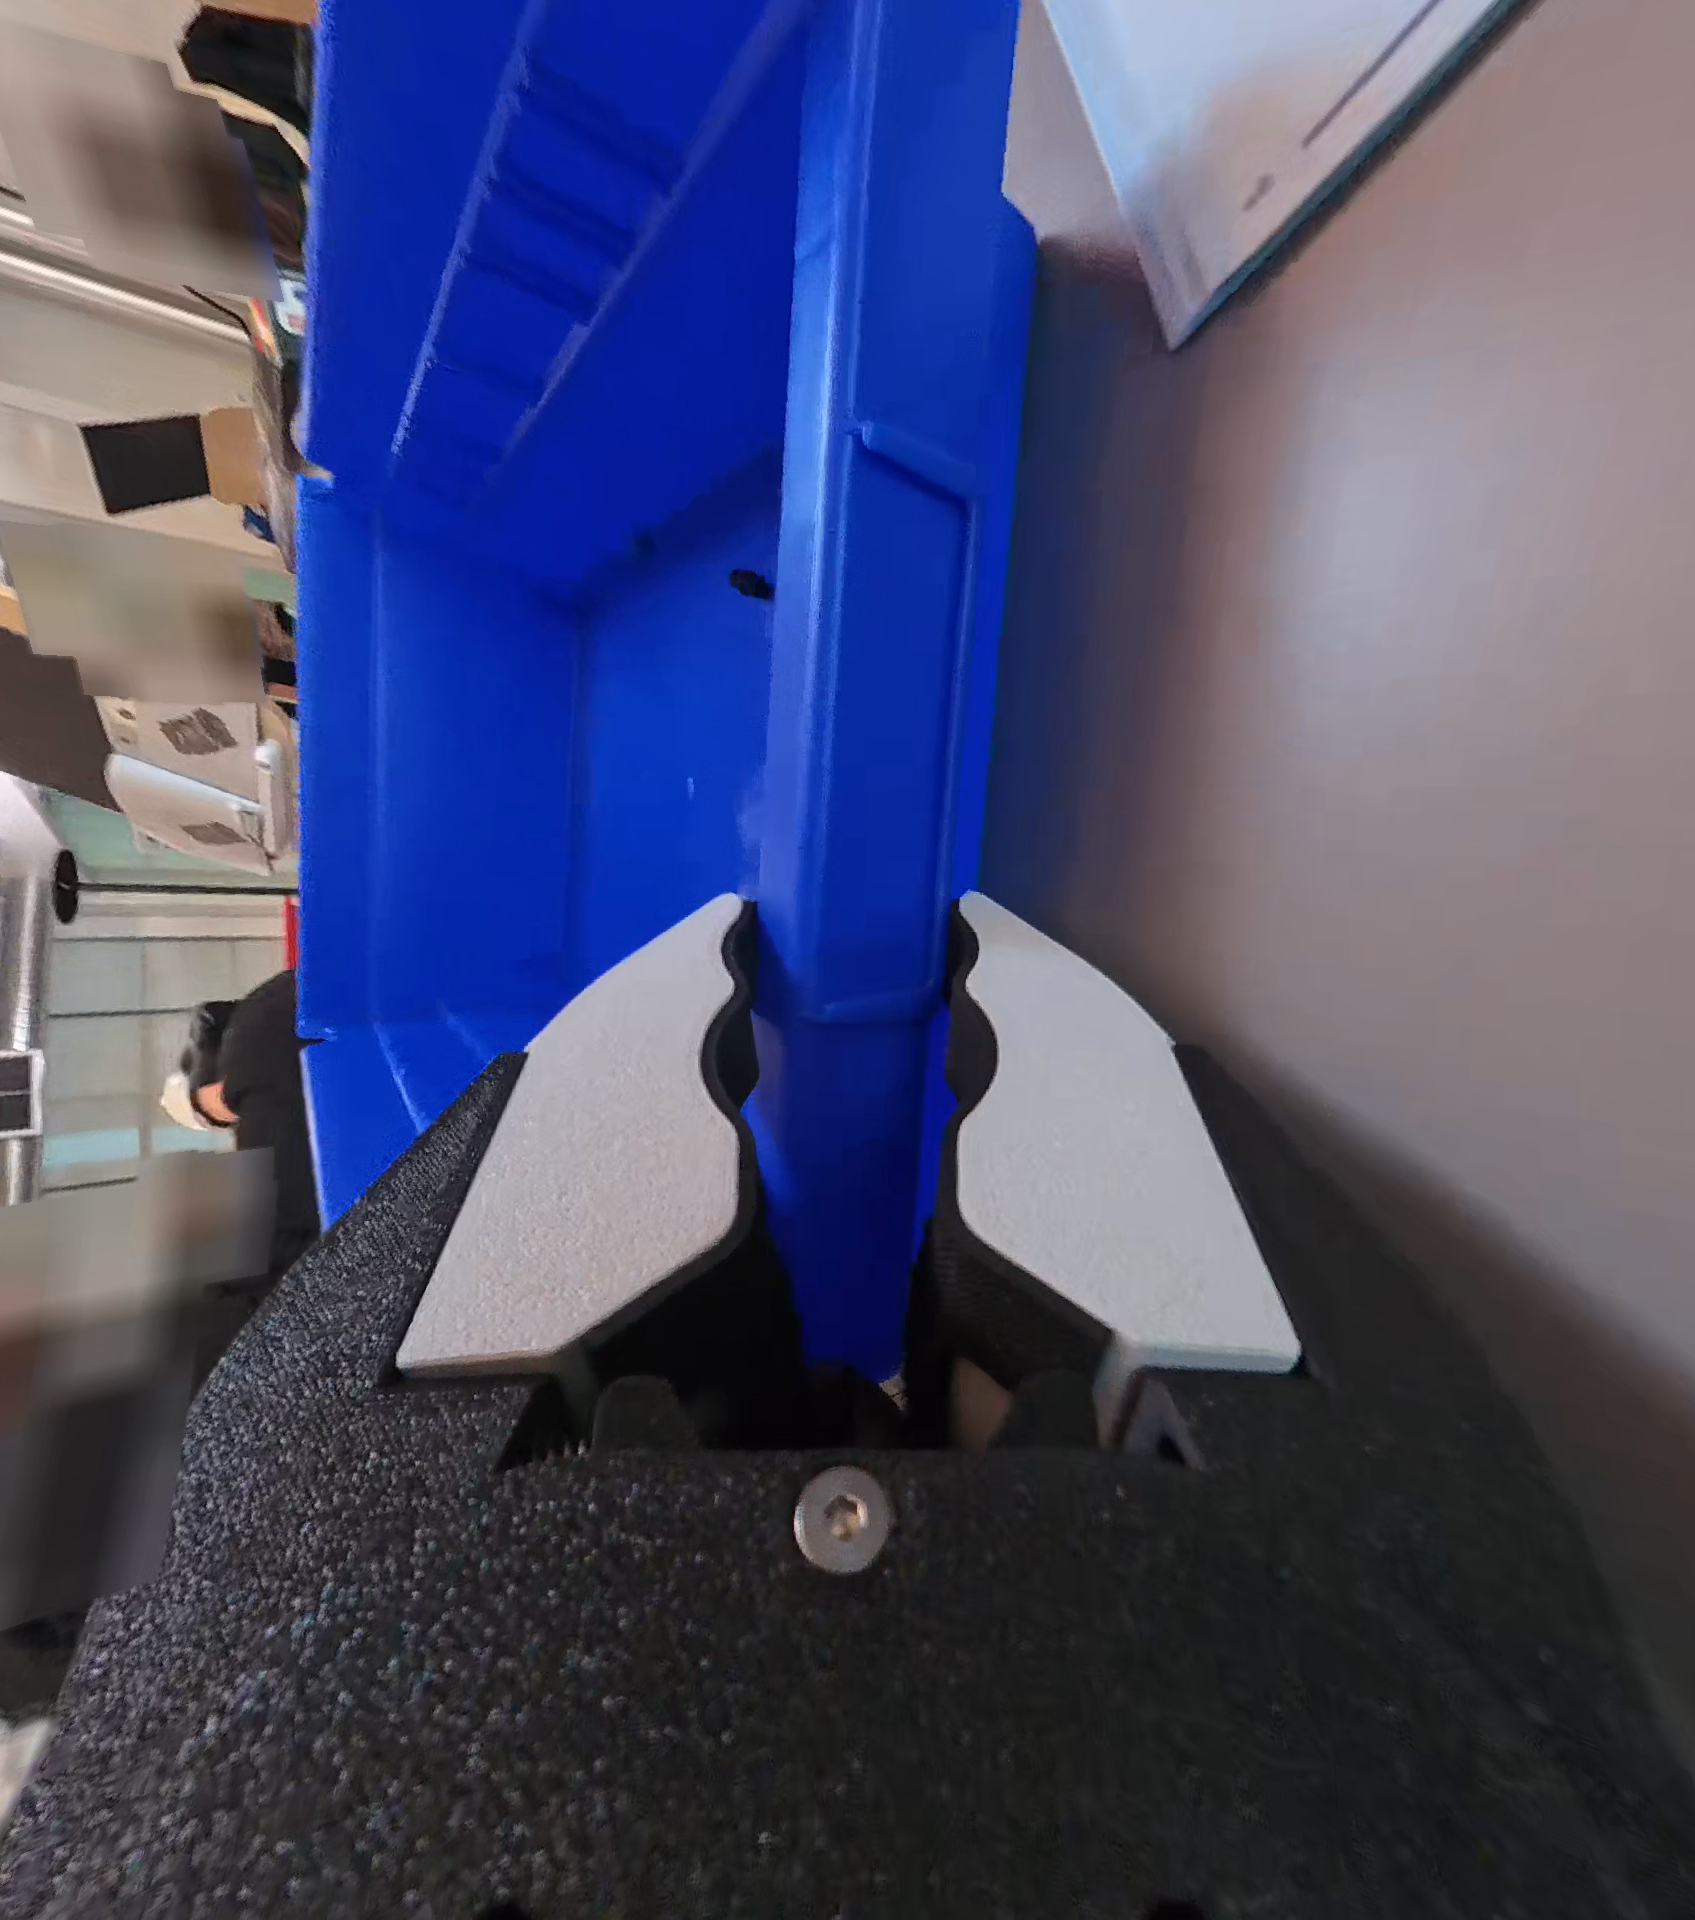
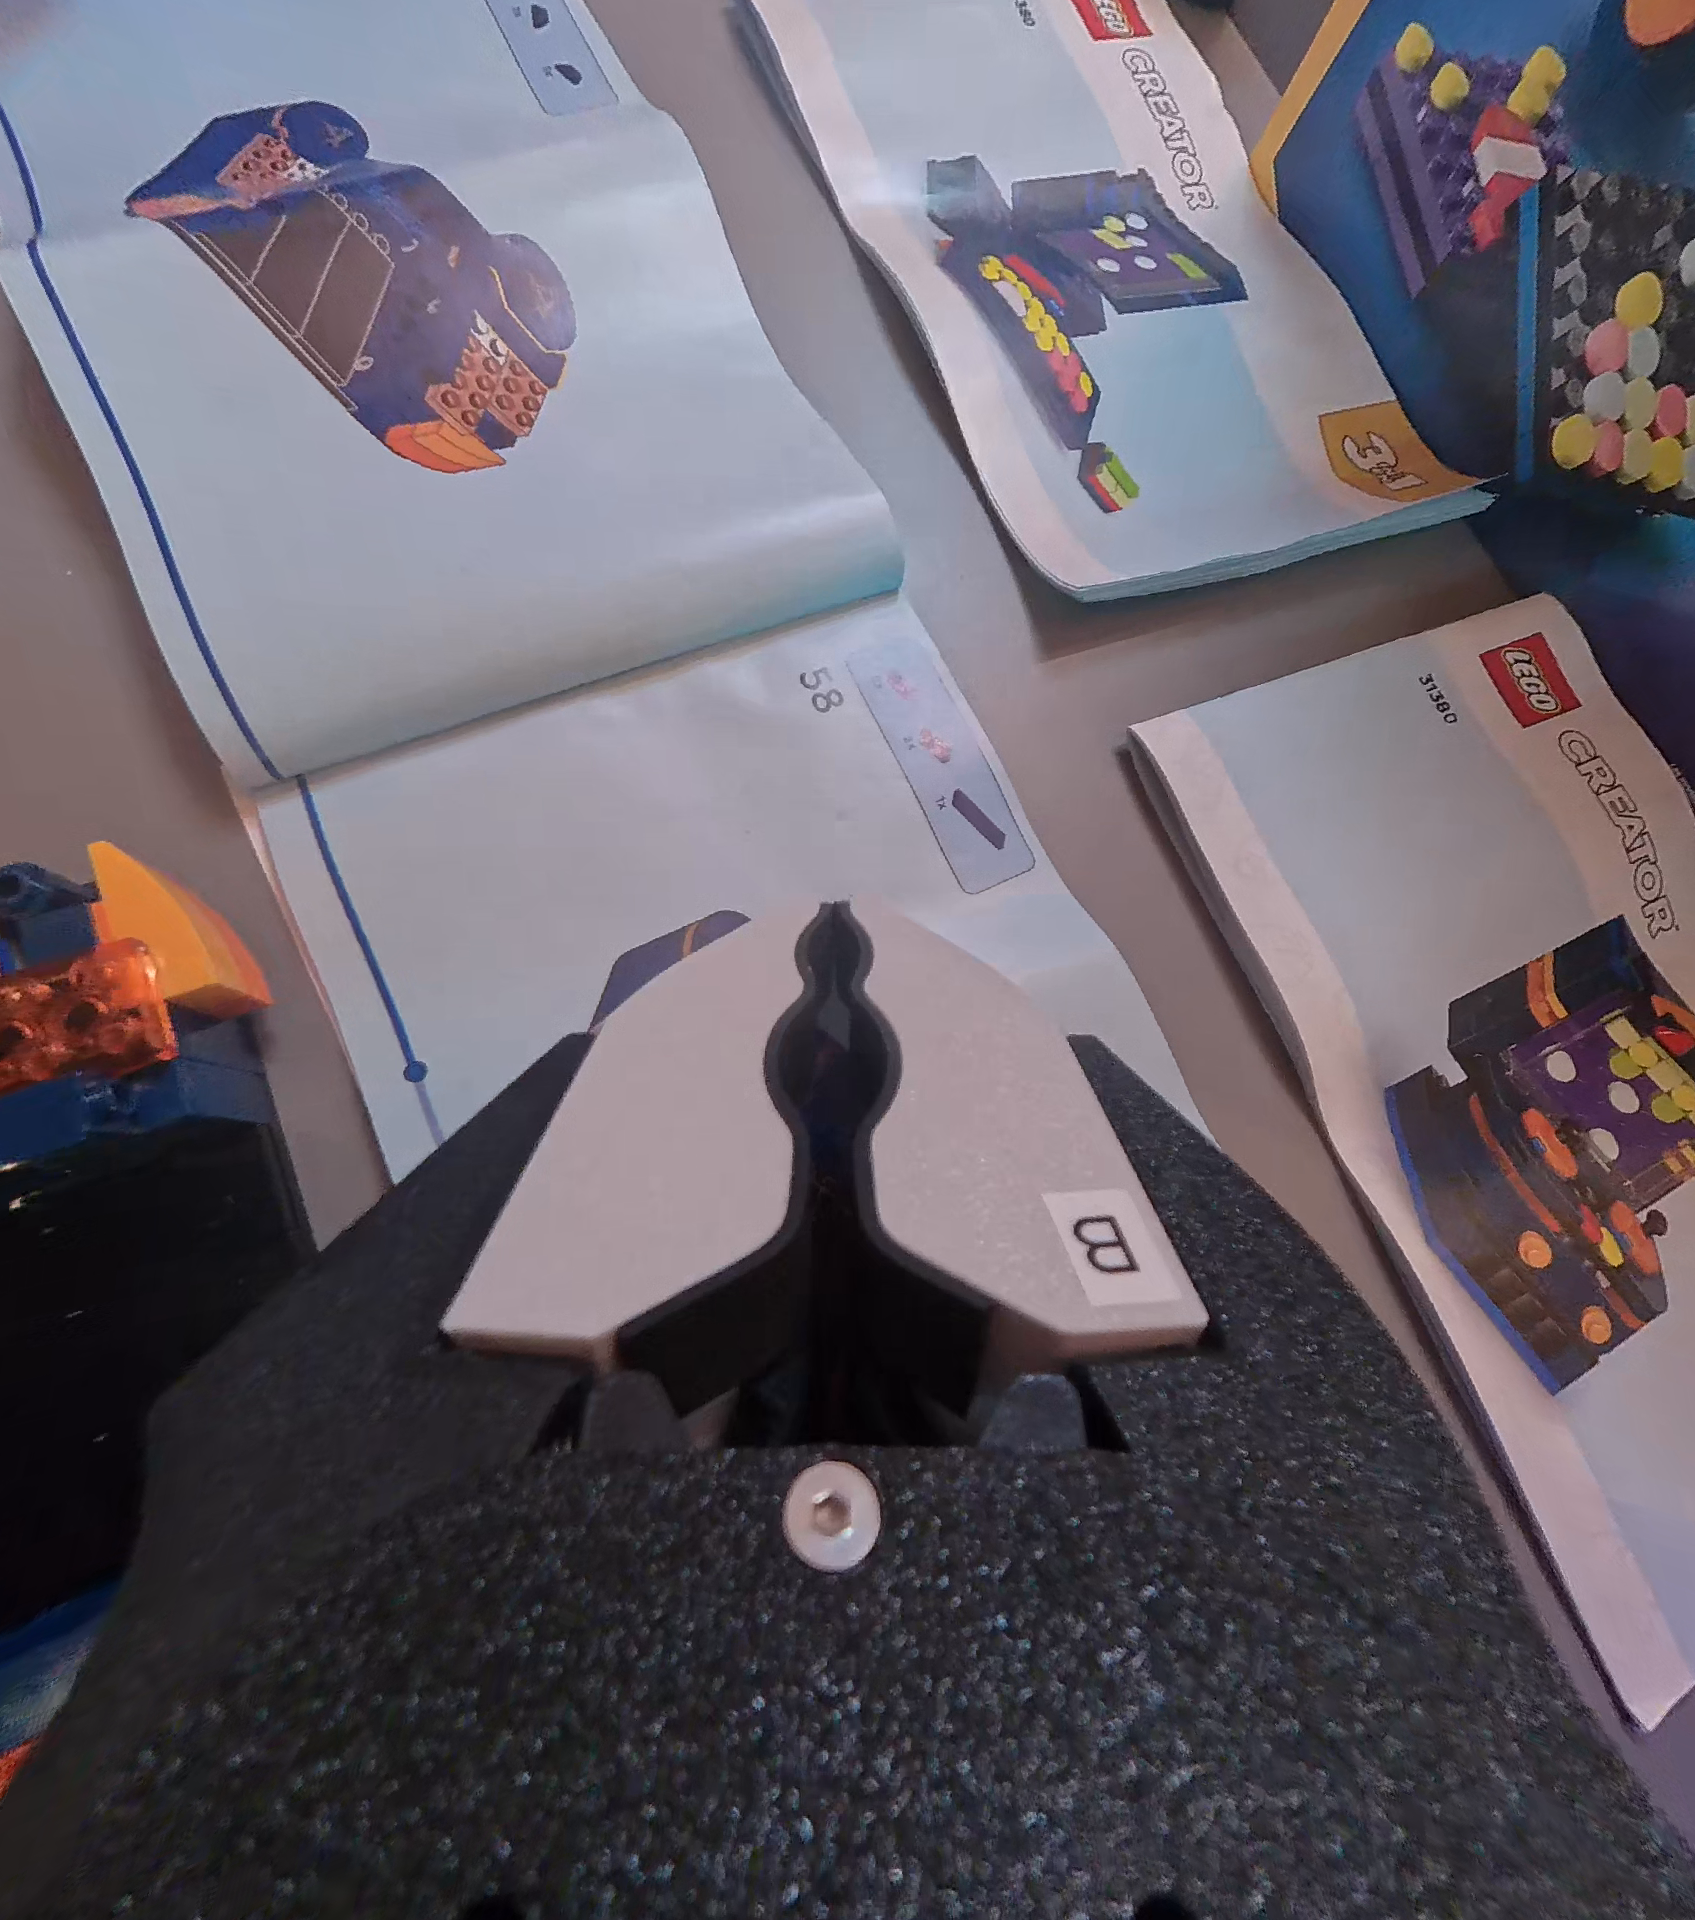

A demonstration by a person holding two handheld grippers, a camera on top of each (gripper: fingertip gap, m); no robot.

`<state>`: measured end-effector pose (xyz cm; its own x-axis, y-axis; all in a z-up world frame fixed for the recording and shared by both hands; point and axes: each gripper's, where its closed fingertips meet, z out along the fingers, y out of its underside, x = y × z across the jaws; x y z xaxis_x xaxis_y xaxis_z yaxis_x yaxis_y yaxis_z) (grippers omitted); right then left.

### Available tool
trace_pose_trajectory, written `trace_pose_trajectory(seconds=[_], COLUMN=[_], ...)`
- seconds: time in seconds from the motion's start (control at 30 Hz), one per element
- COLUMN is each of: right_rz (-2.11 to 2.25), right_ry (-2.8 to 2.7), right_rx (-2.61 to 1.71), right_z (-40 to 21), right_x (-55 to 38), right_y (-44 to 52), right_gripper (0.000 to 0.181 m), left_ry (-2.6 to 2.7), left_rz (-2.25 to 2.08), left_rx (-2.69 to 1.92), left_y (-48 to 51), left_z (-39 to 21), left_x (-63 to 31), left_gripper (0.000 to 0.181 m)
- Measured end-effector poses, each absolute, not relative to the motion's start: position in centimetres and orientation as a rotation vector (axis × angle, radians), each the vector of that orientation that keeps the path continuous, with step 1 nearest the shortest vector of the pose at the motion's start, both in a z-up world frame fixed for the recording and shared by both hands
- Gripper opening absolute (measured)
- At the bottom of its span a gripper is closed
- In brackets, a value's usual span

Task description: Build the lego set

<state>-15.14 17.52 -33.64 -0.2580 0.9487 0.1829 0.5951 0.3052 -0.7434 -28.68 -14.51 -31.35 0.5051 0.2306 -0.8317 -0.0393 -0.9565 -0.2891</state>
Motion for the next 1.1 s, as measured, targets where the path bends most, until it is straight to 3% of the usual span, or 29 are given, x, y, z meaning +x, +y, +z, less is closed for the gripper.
trace_pose_trajectory(seconds=[0.2,0.47,0.5,0.6,0.73,0.8,0.93,1.1], right_rz=[0.757,0.805,0.785,0.748,0.695,0.558,0.186,0.089], right_ry=[-1.956,-1.806,-1.793,-1.766,-1.556,-1.355,-0.8,-0.709], right_rx=[-1.388,-1.253,-1.225,-1.138,-1.19,-1.341,-1.662,-1.808], right_z=[-33.6,-29.7,-28.3,-24.0,-20.3,-19.9,-20.5,-22.9], right_x=[-15.2,-14.7,-14.1,-10.6,-3.2,2.0,16.1,21.4], right_y=[17.6,16.6,16.0,13.8,16.2,21.3,31.7,33.2], right_gripper=[0.0,0.0,0.016,0.033,0.042,0.048,0.05,0.036], left_ry=[-0.383,-0.084,-0.066,0.015,0.075,0.068,0.074,0.255], left_rz=[1.08,0.417,0.35,0.172,-0.112,-0.293,-0.539,-0.674], left_rx=[-2.406,-1.52,-1.506,-1.526,-1.568,-1.585,-1.625,-1.894], left_y=[-13.1,-0.2,1.2,5.1,9.2,11.2,16.3,24.1], left_z=[-30.5,-14.9,-14.5,-14.9,-15.9,-15.8,-14.7,-18.4], left_x=[-29.3,-19.5,-18.4,-15.0,-10.8,-8.8,-5.5,0.1], left_gripper=[0.043,0.035,0.034,0.034,0.036,0.049,0.08,0.081])
